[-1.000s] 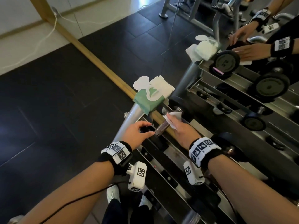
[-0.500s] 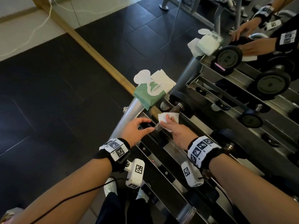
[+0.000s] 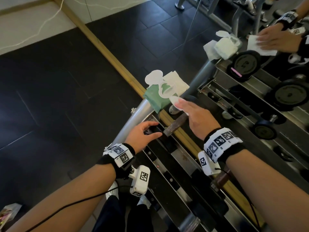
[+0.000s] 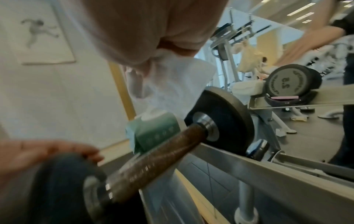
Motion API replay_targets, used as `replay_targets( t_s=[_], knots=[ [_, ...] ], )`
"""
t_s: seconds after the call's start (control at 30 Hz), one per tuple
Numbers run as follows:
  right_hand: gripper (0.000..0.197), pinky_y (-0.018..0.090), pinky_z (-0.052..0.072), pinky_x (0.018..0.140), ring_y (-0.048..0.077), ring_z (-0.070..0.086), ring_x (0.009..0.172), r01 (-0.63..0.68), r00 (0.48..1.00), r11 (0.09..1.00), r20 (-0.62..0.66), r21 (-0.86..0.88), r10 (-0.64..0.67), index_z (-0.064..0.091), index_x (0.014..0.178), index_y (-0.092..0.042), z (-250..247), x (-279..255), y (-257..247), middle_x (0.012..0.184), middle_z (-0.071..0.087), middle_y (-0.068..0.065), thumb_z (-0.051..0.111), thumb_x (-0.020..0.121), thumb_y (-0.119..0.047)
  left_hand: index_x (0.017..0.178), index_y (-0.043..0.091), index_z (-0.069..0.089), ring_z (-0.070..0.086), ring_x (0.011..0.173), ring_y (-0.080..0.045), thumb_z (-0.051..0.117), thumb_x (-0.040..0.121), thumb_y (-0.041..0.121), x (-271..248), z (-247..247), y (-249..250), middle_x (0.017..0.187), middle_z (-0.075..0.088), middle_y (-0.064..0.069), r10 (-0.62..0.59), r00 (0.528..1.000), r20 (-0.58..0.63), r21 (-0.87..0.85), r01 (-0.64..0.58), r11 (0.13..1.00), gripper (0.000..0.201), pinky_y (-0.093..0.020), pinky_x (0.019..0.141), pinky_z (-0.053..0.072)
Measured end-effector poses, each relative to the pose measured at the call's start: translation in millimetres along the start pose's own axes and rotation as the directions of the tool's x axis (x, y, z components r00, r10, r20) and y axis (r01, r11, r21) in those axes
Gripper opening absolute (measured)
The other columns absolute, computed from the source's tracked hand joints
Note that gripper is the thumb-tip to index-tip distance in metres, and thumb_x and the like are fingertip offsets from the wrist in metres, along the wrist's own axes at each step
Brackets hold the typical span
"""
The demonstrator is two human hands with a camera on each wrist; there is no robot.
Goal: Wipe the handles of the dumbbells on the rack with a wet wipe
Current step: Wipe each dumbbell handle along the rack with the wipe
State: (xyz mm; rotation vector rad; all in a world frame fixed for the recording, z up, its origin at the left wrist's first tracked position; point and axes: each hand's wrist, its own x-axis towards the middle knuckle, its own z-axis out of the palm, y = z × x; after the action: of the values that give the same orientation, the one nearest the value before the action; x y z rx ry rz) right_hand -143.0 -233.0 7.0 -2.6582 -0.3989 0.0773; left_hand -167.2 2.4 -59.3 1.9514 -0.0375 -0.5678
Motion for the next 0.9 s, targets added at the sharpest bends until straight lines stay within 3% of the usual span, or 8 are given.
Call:
replay_targets(
  t_s=[0.07,0.17,0.33,0.4,0.53,0.7,0.77,0.9],
  knots=[
    [0.063,0.028,0.027,0.114,0.021,0.039,0.14,0.02,0.974,0.991,0.224,-0.133,0.01,0.046,0.143,-0.022,13.0,-0.6,4.8,0.154,0.039,0.0,0.047,0.09,0.01,0.125,0.041,0.06,0.048,0.115,-0.001,0.073,0.084,0.042,-0.6,0.6,-0.9,0.127,0.055,0.02,-0.004,1.0,-0.01,-0.008,0.004,1.0,0.043,-0.018,0.09,0.038],
    [0.063,0.033,0.01,0.123,0.023,0.007,0.152,-0.008,0.861,0.974,0.494,-0.226,0.122,0.034,0.151,-0.024,29.2,-5.8,10.4,0.164,0.013,0.005,0.042,0.095,0.004,0.125,0.041,0.061,0.05,0.113,0.0,0.074,0.084,0.041,-1.1,1.1,-1.3,0.123,0.056,0.022,-0.008,1.0,-0.014,-0.031,0.008,0.999,0.043,-0.019,0.087,0.042],
    [0.06,0.038,0.0,0.122,0.023,-0.007,0.152,0.068,0.841,0.963,0.534,-0.26,0.085,0.017,0.154,-0.039,39.8,-15.8,5.1,0.166,0.002,0.002,0.038,0.103,-0.017,0.124,0.038,0.062,0.051,0.103,0.01,0.074,0.085,0.037,-0.7,1.0,-0.7,0.116,0.056,0.027,-0.003,1.0,-0.012,-0.063,0.002,0.998,0.041,-0.017,0.082,0.044],
    [0.064,0.037,0.0,0.12,0.021,-0.006,0.152,0.103,0.817,0.961,0.573,-0.256,0.065,0.013,0.154,-0.04,34.9,-13.6,4.4,0.166,0.002,-0.001,0.039,0.102,-0.015,0.125,0.037,0.062,0.051,0.102,0.009,0.073,0.085,0.036,-0.4,0.6,-0.1,0.112,0.055,0.029,0.003,1.0,-0.011,-0.06,-0.004,0.998,0.041,-0.017,0.082,0.044],
    [0.066,0.035,0.005,0.122,0.024,0.007,0.152,0.079,0.849,0.961,0.524,-0.265,0.074,0.017,0.155,-0.025,20.4,3.7,15.0,0.164,0.015,0.003,0.04,0.098,-0.002,0.127,0.038,0.06,0.049,0.103,0.006,0.072,0.086,0.039,-0.9,-0.3,0.5,0.112,0.052,0.03,0.0,1.0,0.0,-0.039,0.0,0.999,0.043,-0.016,0.08,0.041],
    [0.062,0.035,0.002,0.122,0.022,-0.001,0.152,0.008,0.855,0.971,0.504,-0.24,0.118,0.012,0.157,-0.018,23.9,-6.3,4.6,0.165,0.011,0.001,0.036,0.101,-0.005,0.128,0.038,0.058,0.047,0.101,0.011,0.071,0.086,0.039,-1.7,0.5,0.7,0.121,0.051,0.025,-0.005,1.0,0.008,-0.039,0.006,0.999,0.044,-0.013,0.079,0.039],
    [0.07,0.035,0.006,0.121,0.019,-0.003,0.152,0.024,0.83,0.983,0.551,-0.181,0.081,0.008,0.157,-0.024,28.8,-17.7,-4.2,0.165,0.008,-0.004,0.039,0.099,-0.001,0.127,0.037,0.059,0.047,0.105,0.012,0.072,0.087,0.036,-1.9,2.2,0.0,0.121,0.051,0.026,0.0,1.0,-0.009,-0.041,0.0,0.999,0.043,-0.013,0.085,0.041],
    [0.071,0.035,0.004,0.122,0.018,0.0,0.152,0.091,0.784,0.983,0.62,-0.162,0.029,0.011,0.157,-0.026,24.8,-17.8,1.0,0.165,0.007,-0.004,0.042,0.098,-0.001,0.131,0.034,0.056,0.046,0.114,0.01,0.075,0.084,0.035,0.6,3.2,-1.0,0.126,0.054,0.024,-0.031,0.999,-0.02,-0.064,0.029,0.998,0.051,-0.032,0.107,0.043]
  ],
)
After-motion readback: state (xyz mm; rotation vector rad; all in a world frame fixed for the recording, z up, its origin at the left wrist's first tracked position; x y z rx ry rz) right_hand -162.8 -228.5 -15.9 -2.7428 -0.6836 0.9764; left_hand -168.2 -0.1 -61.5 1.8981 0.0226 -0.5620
